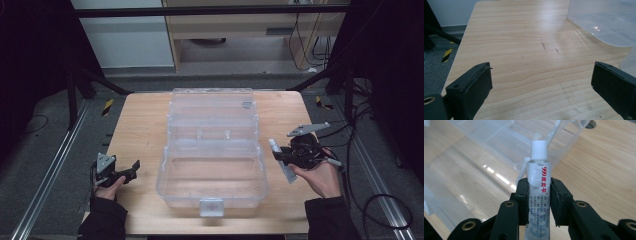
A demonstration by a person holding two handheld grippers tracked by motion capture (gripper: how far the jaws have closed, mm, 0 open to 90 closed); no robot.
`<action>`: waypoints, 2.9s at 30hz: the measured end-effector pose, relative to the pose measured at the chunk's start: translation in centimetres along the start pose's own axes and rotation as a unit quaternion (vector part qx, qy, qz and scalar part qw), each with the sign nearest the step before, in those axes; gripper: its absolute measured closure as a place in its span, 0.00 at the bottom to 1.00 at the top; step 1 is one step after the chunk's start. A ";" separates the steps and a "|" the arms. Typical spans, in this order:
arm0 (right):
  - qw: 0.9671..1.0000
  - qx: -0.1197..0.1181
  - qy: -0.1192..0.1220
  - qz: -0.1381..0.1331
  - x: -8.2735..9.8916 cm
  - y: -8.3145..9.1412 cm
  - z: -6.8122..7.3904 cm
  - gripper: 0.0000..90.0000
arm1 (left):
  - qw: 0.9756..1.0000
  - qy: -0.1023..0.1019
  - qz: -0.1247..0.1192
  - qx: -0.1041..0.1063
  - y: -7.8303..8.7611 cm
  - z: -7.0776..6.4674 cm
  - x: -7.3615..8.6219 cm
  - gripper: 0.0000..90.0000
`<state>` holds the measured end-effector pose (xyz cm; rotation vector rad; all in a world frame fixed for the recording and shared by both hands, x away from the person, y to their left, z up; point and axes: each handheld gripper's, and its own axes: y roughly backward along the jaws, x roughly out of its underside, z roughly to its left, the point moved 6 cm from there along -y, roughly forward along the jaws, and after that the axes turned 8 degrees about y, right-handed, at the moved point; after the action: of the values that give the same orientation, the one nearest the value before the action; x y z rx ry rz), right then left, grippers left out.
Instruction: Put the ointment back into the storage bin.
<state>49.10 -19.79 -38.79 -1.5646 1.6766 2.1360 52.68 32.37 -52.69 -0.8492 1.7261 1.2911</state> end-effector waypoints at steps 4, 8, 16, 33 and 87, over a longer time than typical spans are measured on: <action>1.000 -0.020 0.020 -0.008 -0.9 0.3 0.6 0.78 | 1.000 0.000 0.000 0.000 0.0 0.0 0.0 0.03; 0.998 -0.037 0.042 -0.011 -2.0 0.5 1.1 0.78 | 1.000 0.001 0.000 0.000 0.0 0.0 0.0 0.03; 0.992 -0.068 0.103 0.004 -4.1 -0.1 2.7 0.78 | 1.000 0.000 0.000 0.000 0.0 0.0 0.0 0.03; 0.970 -0.126 0.202 0.050 -5.9 -3.1 6.7 0.78 | 1.000 0.001 0.000 0.001 0.0 0.0 0.0 0.03; 0.888 -0.226 0.350 0.195 -0.2 -12.0 11.2 0.77 | 1.000 0.000 -0.001 0.002 0.0 0.1 0.0 0.03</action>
<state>48.07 -6.35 -48.19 -2.5795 1.8723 2.4638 52.74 32.45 -52.67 -0.8481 1.7278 1.2861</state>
